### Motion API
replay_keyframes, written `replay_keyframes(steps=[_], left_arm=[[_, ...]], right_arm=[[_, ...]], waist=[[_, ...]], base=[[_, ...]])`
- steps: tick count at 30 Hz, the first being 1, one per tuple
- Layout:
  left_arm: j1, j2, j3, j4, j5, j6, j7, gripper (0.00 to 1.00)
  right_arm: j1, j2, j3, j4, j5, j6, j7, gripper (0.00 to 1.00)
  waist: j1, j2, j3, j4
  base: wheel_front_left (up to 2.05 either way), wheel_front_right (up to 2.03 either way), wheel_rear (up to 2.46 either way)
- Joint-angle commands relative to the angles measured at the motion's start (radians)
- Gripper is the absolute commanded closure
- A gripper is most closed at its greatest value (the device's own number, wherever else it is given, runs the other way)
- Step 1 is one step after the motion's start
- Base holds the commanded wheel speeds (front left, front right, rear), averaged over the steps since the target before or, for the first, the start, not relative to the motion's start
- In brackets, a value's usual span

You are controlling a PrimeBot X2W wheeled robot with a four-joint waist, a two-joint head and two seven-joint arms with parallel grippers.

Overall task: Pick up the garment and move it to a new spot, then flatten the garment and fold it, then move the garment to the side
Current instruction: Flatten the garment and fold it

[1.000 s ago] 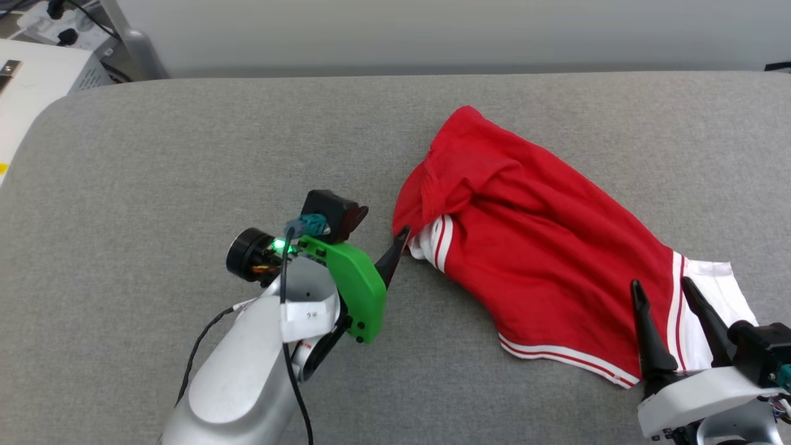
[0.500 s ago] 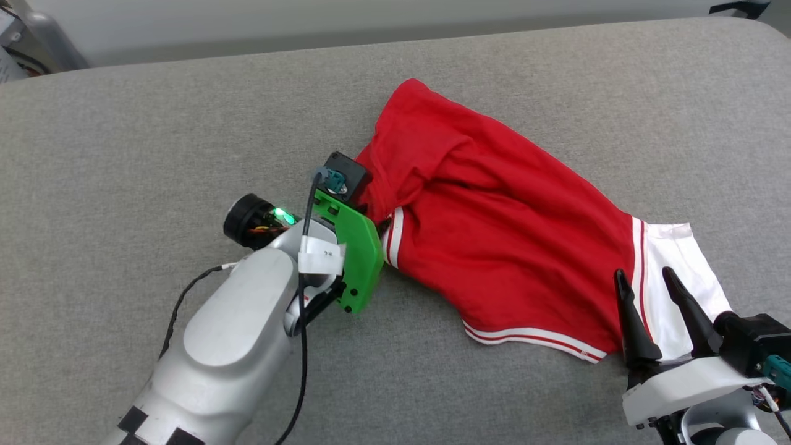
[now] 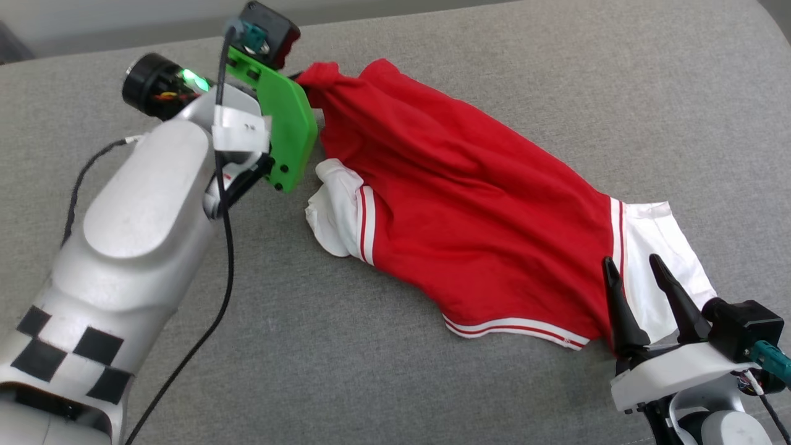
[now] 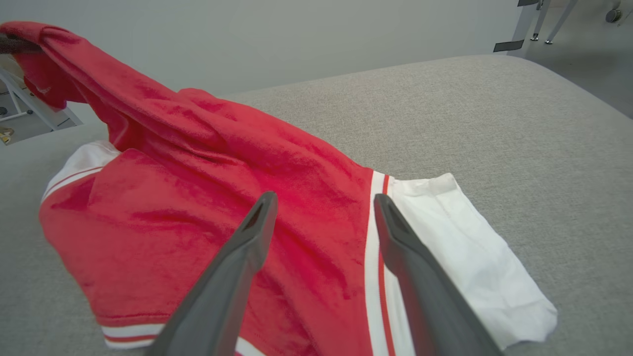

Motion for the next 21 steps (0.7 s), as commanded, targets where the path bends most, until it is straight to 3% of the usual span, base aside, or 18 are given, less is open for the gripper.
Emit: replay_keyframes(steps=[1, 8, 15, 16, 17, 21], left_arm=[[-0.035, 0.008, -0.004, 0.028, -0.009, -0.003, -0.007, 1.0], [-0.117, -0.002, -0.061, 0.198, -0.045, -0.003, -0.058, 1.0], [-0.089, -0.025, -0.149, 0.345, -0.145, -0.003, -0.064, 1.0], [-0.078, -0.027, -0.172, 0.362, -0.165, -0.003, -0.109, 0.54], [-0.073, -0.03, -0.177, 0.368, -0.171, -0.003, -0.132, 0.0], [-0.059, -0.043, -0.18, 0.394, -0.155, 0.005, -0.256, 0.0]], right_arm=[[-0.025, -0.001, 0.007, 0.005, -0.005, -0.001, -0.01, 0.0], [-0.067, -0.001, 0.028, 0.018, 0.001, -0.001, -0.032, 0.0], [-0.085, -0.001, 0.032, 0.024, -0.001, -0.001, -0.067, 0.0], [-0.09, -0.001, 0.022, 0.02, -0.015, -0.001, -0.078, 0.0], [-0.09, -0.001, 0.017, 0.019, -0.02, -0.001, -0.078, 0.0], [-0.085, -0.001, -0.003, 0.013, -0.031, -0.001, -0.072, 0.0]], waist=[[-0.0001, -0.0001, 0.03, -0.021], [-0.0001, -0.0001, 0.081, -0.057], [-0.0001, -0.0001, 0.089, -0.063], [-0.0001, -0.0001, 0.082, -0.051], [-0.0001, -0.0001, 0.077, -0.043], [-0.0001, -0.0001, 0.046, -0.01]], base=[[0.0, 0.0, 0.0], [0.0, 0.0, 0.0], [0.0, 0.0, 0.0], [0.0, 0.0, 0.0], [0.0, 0.0, 0.0], [0.0, 0.0, 0.0]])
